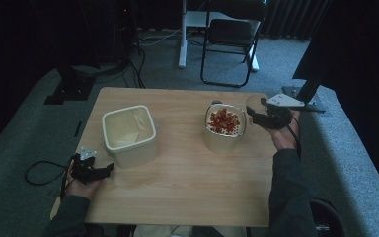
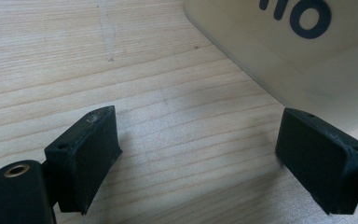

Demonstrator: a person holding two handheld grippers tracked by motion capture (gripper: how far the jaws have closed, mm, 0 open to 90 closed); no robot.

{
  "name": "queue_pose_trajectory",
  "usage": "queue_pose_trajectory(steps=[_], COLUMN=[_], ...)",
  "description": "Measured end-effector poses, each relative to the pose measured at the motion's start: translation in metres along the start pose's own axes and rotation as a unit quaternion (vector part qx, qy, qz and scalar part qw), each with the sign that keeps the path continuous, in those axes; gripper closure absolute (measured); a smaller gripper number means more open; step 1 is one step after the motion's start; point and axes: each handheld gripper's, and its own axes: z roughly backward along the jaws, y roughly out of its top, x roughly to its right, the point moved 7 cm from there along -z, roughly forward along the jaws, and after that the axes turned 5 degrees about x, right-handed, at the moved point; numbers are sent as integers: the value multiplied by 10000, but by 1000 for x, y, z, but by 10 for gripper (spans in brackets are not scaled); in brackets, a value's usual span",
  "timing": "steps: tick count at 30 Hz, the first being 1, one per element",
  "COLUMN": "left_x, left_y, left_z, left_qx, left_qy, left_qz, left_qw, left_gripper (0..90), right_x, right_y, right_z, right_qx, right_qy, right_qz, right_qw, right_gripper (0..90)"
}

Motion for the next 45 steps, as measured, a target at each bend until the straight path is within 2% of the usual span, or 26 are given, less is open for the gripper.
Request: queue_pose_trajectory(steps=[5, 9, 18, 32, 39, 45], left_x=[0, 0, 0, 0, 0, 0], left_y=[0, 0, 0, 0, 0, 0], left_z=[0, 0, 0, 0, 0, 0], left_qx=[3, 3, 4, 3, 3, 3], left_qy=[1, 2, 0, 2, 2, 1], left_qz=[2, 2, 2, 2, 4, 4], left_qw=[10000, 10000, 10000, 10000, 10000, 10000], left_gripper=[136, 135, 135, 136, 136, 136], right_x=[1, 1, -8, -44, -59, -69], right_y=[-4, -8, -8, -7, -8, -6], right_z=[10, 15, 25, 36, 35, 36], right_qx=[208, 294, 463, 522, 562, 665], right_qy=[109, 149, 250, 615, 828, 1032], right_qz=[-259, -347, -334, -135, -136, -245], right_qw=[9994, 9989, 9981, 9966, 9949, 9921], right_gripper=[348, 348, 347, 343, 341, 341])
